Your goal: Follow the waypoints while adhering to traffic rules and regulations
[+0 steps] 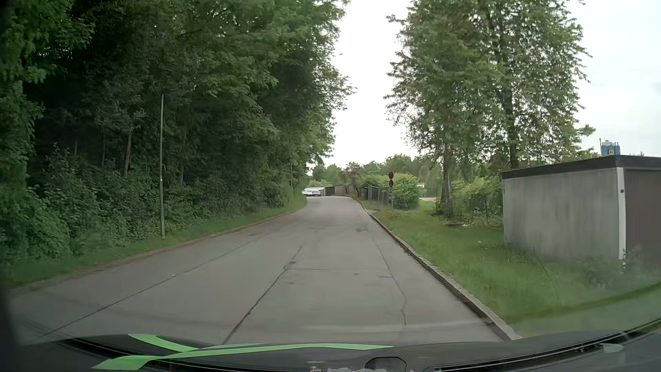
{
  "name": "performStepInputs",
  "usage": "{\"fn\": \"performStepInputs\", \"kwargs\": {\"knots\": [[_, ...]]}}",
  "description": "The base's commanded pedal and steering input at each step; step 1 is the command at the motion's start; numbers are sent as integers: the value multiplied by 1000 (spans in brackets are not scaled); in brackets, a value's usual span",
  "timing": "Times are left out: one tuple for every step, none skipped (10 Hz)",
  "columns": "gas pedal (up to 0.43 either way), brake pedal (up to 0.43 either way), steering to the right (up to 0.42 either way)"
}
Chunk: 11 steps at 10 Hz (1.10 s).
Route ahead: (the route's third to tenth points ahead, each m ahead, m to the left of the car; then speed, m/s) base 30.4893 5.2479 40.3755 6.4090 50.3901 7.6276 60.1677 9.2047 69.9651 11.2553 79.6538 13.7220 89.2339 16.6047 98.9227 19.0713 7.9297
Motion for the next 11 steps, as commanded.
{"fn": "performStepInputs", "kwargs": {"knots": [[67, 0, -13], [67, 0, -13], [59, 0, -14], [67, 0, -15], [79, 0, -11], [67, 0, -7], [59, 0, -8], [67, 0, -9], [67, 0, -5], [67, 0, -7], [67, 0, -8]]}}
